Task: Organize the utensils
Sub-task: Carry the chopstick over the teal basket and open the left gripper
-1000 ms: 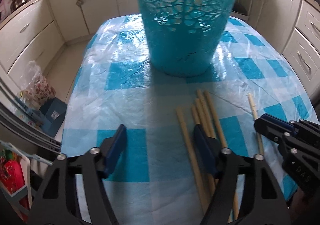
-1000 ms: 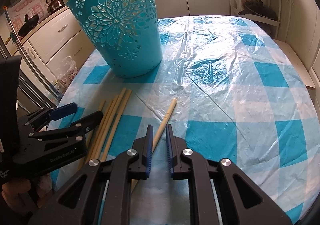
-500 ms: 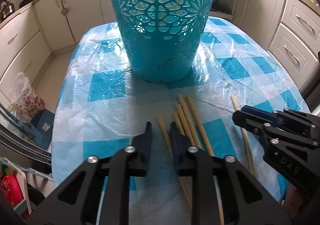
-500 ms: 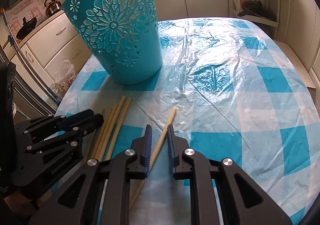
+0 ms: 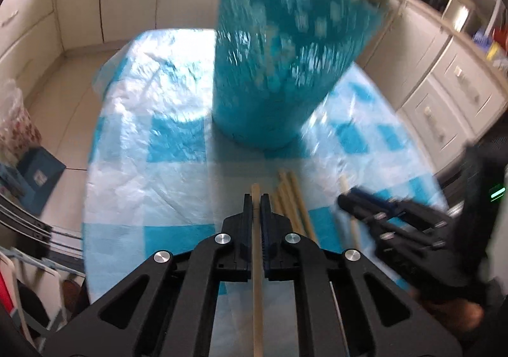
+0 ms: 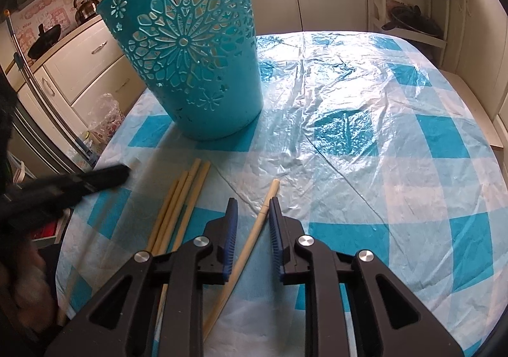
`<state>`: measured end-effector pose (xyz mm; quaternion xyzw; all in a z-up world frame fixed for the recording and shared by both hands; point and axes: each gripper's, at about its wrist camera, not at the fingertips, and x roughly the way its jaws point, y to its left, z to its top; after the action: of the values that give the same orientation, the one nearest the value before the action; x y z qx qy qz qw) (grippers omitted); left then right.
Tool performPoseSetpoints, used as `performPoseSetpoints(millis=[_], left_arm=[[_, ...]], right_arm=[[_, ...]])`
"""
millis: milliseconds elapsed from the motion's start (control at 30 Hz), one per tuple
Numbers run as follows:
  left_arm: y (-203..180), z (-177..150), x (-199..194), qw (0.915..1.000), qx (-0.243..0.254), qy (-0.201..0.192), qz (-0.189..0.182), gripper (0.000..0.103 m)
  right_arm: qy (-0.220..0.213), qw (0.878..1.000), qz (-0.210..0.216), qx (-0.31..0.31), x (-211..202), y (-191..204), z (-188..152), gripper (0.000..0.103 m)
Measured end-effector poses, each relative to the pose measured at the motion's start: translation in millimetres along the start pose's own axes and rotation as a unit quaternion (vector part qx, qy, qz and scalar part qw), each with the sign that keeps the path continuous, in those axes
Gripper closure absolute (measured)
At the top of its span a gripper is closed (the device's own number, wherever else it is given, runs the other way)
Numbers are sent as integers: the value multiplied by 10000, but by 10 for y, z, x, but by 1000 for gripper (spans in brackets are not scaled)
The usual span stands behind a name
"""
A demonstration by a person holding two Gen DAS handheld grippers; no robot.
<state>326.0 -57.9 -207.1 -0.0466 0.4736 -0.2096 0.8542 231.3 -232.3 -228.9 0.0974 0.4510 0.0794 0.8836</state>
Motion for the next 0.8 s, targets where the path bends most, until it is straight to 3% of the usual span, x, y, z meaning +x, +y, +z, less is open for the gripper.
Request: performPoseSetpoints(millis=[200,367,467,533,667,733,800], left_arm=[[-12,448,-727,9926,-266,-959,-690,98],[-213,1043,-1140,9778,-191,-1917,-823,98],[-365,1375,-1270,9649,-151,-2518,-732,98],[-459,1608,-1276,9523,-164,-3008,-487,98],[-496,1902,-1142,9331,-360,-3576,102,98],[-477,1980,-1037,9287,-458,-3675,204,98],[-448,2018,-900,9319,-520,-3580,269,98]], right_arm=[[22,9998,118,156,-11,-46,-4,82],[19,9997,138,205,-16,-50,-10,82],[2,9997,139,204,-14,-56,-15,82],[-7,9997,148,201,-9,-68,-14,82],[-1,9997,159,176,-12,-66,-19,82],[5,9998,160,154,-9,-63,-15,82],[6,9998,166,135,-2,-63,-5,82]])
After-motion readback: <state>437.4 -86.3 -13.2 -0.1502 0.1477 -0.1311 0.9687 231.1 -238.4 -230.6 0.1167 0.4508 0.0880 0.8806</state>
